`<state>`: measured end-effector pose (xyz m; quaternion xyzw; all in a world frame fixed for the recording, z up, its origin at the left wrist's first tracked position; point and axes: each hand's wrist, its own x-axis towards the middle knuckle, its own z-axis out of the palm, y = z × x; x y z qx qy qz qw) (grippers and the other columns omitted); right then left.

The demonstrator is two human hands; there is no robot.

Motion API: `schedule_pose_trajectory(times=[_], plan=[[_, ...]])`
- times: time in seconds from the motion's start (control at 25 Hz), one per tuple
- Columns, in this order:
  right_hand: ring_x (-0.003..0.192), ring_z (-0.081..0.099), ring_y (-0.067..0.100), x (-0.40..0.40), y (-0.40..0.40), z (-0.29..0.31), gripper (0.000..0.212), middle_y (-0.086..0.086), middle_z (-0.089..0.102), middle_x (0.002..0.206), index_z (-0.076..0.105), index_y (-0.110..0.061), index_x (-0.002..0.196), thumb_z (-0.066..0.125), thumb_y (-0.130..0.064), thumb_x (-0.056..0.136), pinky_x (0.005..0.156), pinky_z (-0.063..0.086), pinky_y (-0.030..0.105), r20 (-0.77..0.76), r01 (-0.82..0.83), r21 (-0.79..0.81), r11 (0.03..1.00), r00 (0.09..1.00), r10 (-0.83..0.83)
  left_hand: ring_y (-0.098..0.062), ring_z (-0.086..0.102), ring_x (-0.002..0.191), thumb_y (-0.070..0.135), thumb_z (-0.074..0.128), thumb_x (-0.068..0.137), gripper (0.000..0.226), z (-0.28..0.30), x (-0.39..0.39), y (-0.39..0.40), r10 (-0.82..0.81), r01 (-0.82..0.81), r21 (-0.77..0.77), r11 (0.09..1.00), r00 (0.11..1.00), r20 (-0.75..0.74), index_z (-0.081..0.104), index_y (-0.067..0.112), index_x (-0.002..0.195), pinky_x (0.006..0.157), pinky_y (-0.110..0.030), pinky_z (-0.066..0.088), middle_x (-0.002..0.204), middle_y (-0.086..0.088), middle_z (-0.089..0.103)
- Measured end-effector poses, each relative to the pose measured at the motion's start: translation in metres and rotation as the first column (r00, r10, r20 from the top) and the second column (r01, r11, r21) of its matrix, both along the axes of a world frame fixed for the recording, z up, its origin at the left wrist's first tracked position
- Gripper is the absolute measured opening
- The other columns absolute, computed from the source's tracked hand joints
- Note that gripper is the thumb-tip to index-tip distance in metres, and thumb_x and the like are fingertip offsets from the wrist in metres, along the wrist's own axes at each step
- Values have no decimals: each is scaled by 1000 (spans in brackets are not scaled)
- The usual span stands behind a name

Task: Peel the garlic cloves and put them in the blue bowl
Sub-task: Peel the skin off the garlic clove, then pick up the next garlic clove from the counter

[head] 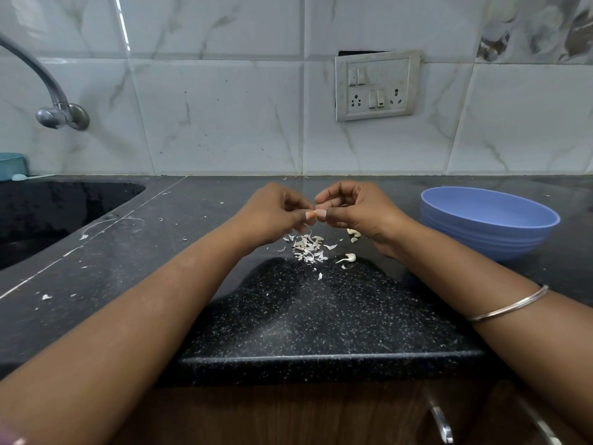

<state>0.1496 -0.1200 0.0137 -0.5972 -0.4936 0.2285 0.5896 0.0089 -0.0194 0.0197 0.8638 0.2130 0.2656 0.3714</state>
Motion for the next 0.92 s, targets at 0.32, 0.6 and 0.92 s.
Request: schedule_pose_trajectory(times=[0.32,0.6,0.92], plan=[[94,68,6,1,1,3,19,3,73,98,64,-15,105,50,-6,95,81,46,19,-11,-12,-10,1000,1000,11,-3,62,59,18,72,82,12,-1,-2,7,90,-93,71,993,995,43,72,17,94,49,-15,42,71,-2,71],[112,54,11,1,1,1,38,4,61,116,66,-25,104,55,7,85,85,45,29,78,51,-21,998,996,-49,-8,60,64,15,77,76,14,2,-2,5,124,-138,133,982,986,109,70,16,88,60,-25,48,70,4,66],[78,60,6,-1,2,0,11,-3,68,82,68,-15,94,64,-24,89,74,45,23,139,1,-88,996,990,11,-7,64,67,16,80,72,37,3,-3,1,111,-127,217,968,990,85,58,26,100,62,-28,53,76,6,69]])
